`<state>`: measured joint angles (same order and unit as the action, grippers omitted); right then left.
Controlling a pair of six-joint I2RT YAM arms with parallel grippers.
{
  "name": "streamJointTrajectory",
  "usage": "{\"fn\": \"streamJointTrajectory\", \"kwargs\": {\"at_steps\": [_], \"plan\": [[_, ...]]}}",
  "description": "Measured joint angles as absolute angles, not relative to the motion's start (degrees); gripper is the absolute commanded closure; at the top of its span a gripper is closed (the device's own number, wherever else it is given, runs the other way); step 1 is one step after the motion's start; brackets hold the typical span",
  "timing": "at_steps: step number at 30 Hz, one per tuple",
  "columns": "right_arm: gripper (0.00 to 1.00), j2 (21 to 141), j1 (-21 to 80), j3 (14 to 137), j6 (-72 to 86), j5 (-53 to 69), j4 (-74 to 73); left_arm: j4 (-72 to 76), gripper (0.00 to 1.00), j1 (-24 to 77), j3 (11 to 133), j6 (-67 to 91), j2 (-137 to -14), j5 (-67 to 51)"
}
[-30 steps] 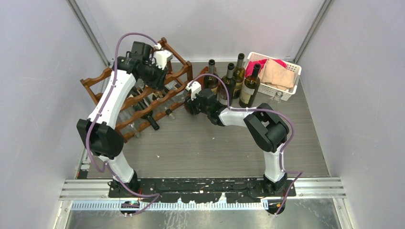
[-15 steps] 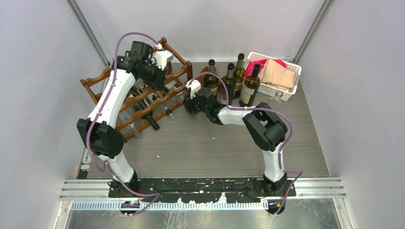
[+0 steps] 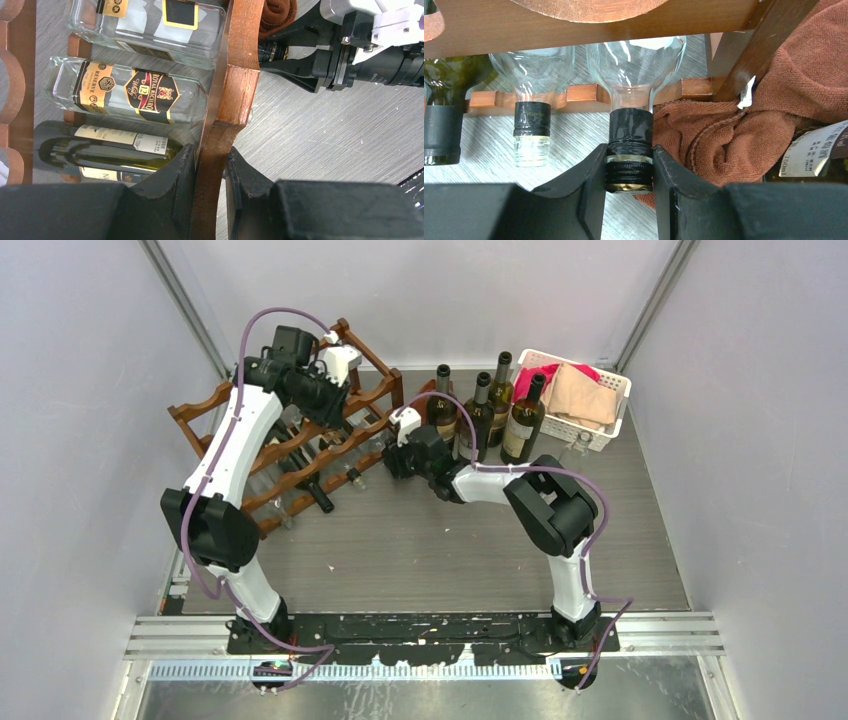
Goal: Put the wine bottle on the wine rack
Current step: Place the wine bottle in the wine rack.
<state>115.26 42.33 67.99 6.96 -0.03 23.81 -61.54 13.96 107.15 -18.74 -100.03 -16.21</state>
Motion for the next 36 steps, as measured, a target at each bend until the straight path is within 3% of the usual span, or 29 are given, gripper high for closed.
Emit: {"fn": "streamJointTrajectory", "kwargs": {"at_steps": [8, 21, 36], "plan": [[0.99, 115.6, 42.3, 67.6, 8.0, -0.1, 24.8, -61.8, 0.89, 13.8, 107.4, -18.7, -100.2, -16.6], [0.99, 114.6, 42.4, 57.8, 9.0, -0.1, 41.5, -63.1, 0.90, 13.9, 107.6, -18.5, -100.3, -18.2], [0.99, 109.3, 42.7, 55.7, 8.8, -0.3, 35.0, -64.6, 0.91, 14.1, 107.7, -18.4, -100.3, -19.5]]}}
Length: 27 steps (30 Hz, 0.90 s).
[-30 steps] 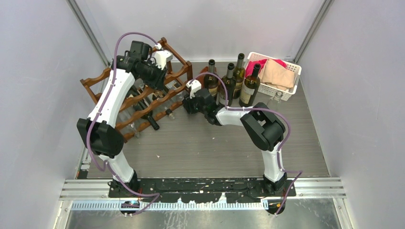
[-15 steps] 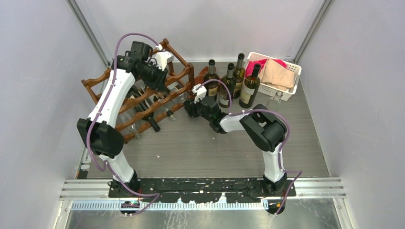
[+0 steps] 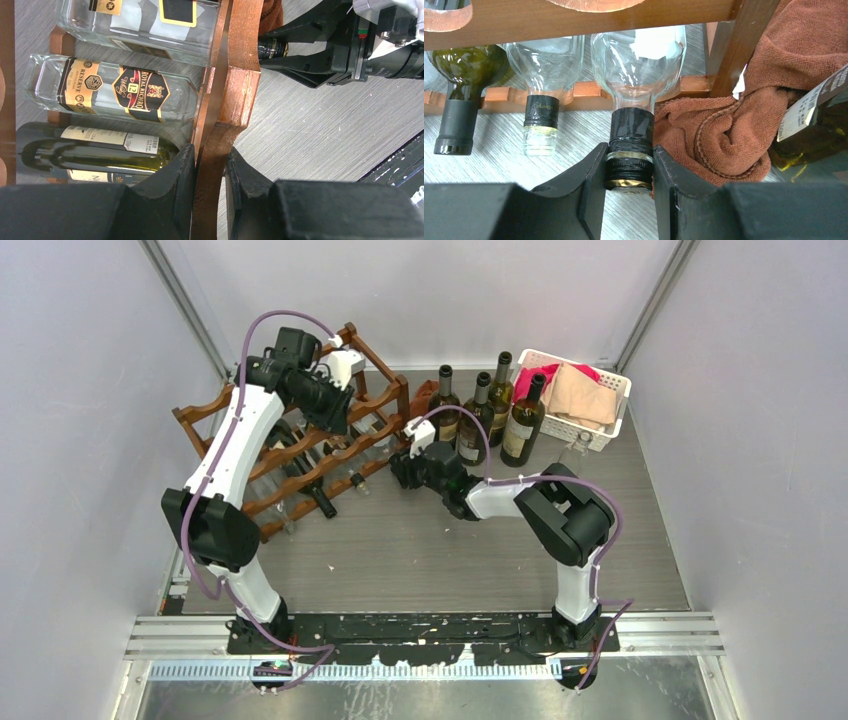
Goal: Put the wine bottle on the wine rack
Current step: Place the wine bottle in the wine rack.
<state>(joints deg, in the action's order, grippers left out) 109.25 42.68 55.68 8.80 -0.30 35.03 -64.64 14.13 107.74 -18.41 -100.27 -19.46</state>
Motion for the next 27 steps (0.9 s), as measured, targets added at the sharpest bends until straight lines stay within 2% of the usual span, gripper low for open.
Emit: {"fn": "streamJointTrajectory", "kwargs": {"at_steps": [13, 27], "plan": [[0.99, 111.1, 44.3, 53.3, 9.4, -2.5, 35.5, -64.6, 0.91, 14.1, 107.7, -18.4, -100.3, -19.6], [0.99, 118.1, 44.3, 61.1, 11.0, -2.6, 34.0, -64.7, 0.91, 13.9, 107.7, -18.4, -100.3, -20.1]]}}
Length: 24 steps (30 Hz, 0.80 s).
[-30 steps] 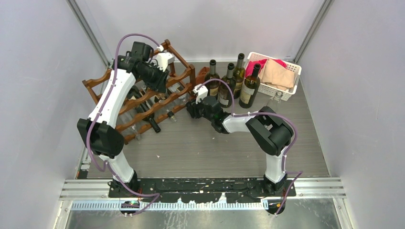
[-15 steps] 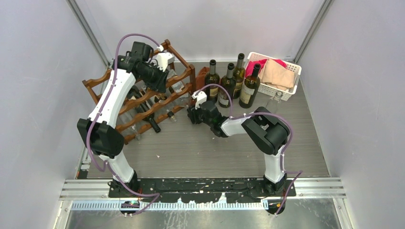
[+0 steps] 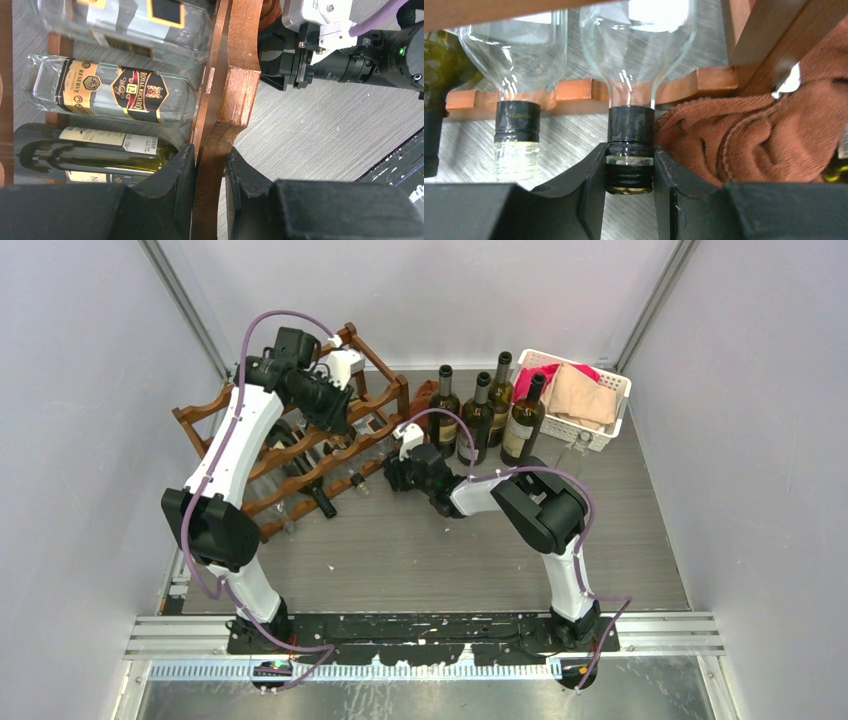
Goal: Put the wine bottle on the wine rack
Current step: Place the wine bottle in the wine rack.
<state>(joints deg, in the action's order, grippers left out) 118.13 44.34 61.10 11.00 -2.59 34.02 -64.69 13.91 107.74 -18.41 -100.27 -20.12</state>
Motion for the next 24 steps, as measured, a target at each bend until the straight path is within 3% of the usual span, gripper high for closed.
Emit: {"fn": "streamJointTrajectory", "kwargs": {"at_steps": [16, 24], "plan": [[0.98, 119.1, 43.1, 63.7, 10.9, -0.6, 32.5, -65.0, 0.91, 13.8, 108.1, -18.3, -100.6, -20.8], [0.89, 119.1, 42.6, 64.0, 11.0, 0.1, 32.2, -65.2, 0.90, 13.8, 108.4, -18.3, -100.8, -20.9]]}}
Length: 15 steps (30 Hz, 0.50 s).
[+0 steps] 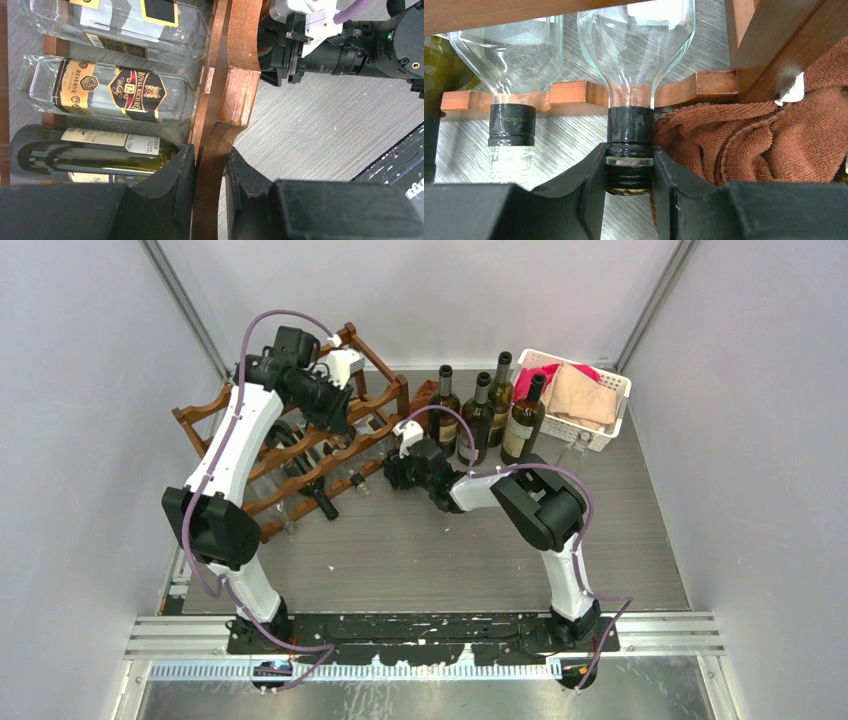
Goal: Put the wine bottle on the wine rack
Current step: Place the wine bottle in the wine rack.
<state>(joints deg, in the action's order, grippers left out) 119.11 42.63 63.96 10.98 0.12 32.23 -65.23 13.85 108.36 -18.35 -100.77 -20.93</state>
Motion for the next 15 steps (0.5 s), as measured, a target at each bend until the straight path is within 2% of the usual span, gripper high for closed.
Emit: {"fn": "streamJointTrajectory", "kwargs": {"at_steps": [7, 15], "plan": [[0.66, 119.2, 42.6, 64.7, 10.7, 0.1, 30.9, -65.5, 0.84, 13.8, 108.6, -18.0, -100.9, -20.8], [0.30, 119.3, 42.6, 65.6, 9.8, 0.6, 30.4, -65.5, 0.57, 13.8, 108.7, -15.0, -101.3, -20.6]]}}
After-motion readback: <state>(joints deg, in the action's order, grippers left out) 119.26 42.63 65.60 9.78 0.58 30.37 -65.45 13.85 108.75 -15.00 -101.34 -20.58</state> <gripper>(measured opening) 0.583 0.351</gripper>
